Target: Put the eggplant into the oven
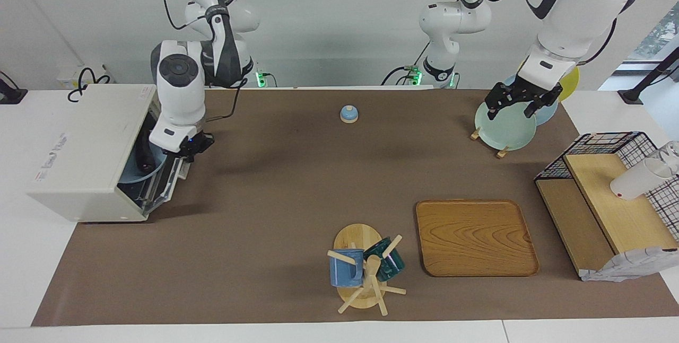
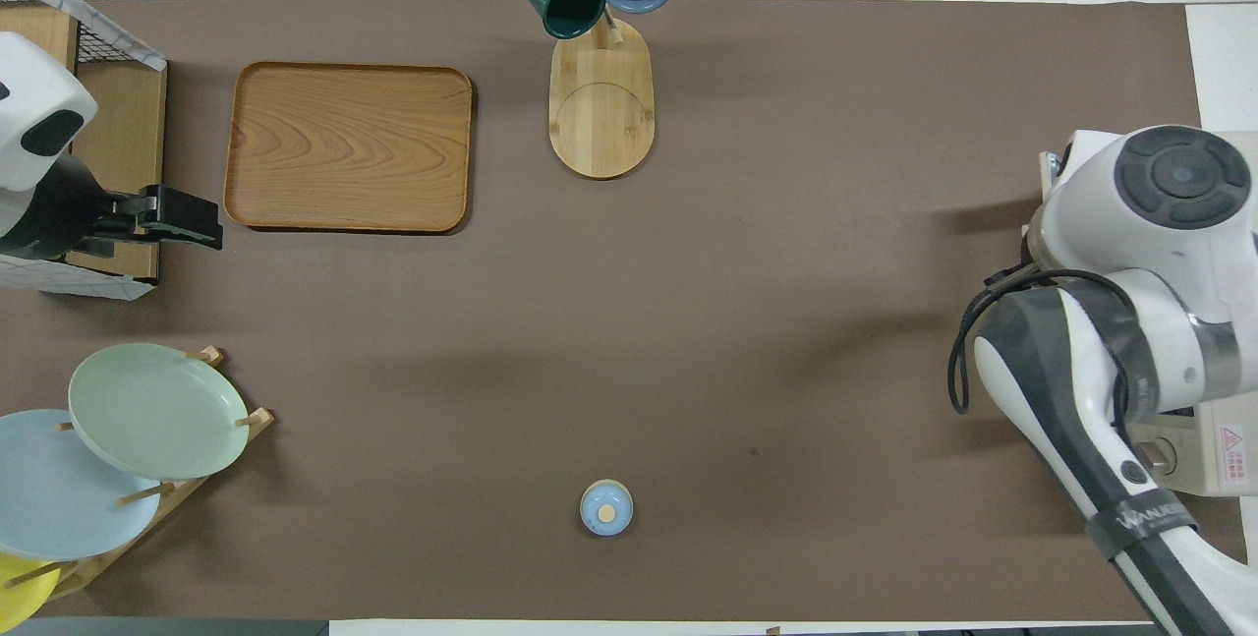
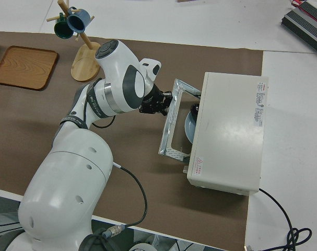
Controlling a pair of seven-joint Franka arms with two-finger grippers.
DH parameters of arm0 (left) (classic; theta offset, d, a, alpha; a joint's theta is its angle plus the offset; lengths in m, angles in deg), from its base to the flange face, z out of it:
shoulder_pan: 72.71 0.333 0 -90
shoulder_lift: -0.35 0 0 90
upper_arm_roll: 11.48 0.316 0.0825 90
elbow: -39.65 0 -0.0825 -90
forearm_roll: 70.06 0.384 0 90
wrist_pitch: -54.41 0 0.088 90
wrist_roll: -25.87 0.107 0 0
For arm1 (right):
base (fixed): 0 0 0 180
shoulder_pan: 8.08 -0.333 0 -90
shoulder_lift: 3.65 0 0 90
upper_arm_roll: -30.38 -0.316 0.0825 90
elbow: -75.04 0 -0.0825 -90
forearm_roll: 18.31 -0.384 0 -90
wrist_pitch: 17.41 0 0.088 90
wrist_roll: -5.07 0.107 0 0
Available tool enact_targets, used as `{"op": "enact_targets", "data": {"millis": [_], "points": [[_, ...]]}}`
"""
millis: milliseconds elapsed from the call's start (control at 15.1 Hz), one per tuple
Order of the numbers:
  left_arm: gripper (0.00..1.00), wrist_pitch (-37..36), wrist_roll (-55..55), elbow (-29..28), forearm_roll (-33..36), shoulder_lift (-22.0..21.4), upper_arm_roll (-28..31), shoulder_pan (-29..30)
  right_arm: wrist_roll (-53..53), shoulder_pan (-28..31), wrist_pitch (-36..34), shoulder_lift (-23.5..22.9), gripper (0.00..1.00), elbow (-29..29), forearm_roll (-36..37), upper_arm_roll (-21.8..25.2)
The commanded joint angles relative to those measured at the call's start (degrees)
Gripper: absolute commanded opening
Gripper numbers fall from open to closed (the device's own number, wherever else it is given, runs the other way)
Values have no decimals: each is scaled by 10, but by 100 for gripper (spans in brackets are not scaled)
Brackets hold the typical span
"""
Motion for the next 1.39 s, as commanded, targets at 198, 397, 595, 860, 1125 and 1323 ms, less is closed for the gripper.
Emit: {"op": "enact_targets", "data": {"millis": [198,397,595,860,1125,1323], "points": [[100,-3,-1,-3,1,-8,-3,7,-88,70,-16,16,0,0,-19,12],[100,-3,-1,-3,1,-7,-3,7,-82,75,-111,16,0,-84,-115,13],[100,-3,-1,-3,1,-8,-2,7,-80,73,-224,-3,0,-200,-128,12],[100,-3,-1,-3,1,-8,-2,7,-65,66,-241,-2,15,-216,-135,5],[100,-3,-1,-3,1,-8,-2,7,-9,64,-270,-8,100,-241,-168,4],[100,-3,-1,-3,1,-8,-2,7,0,66,-266,-9,100,-242,-170,5]]}}
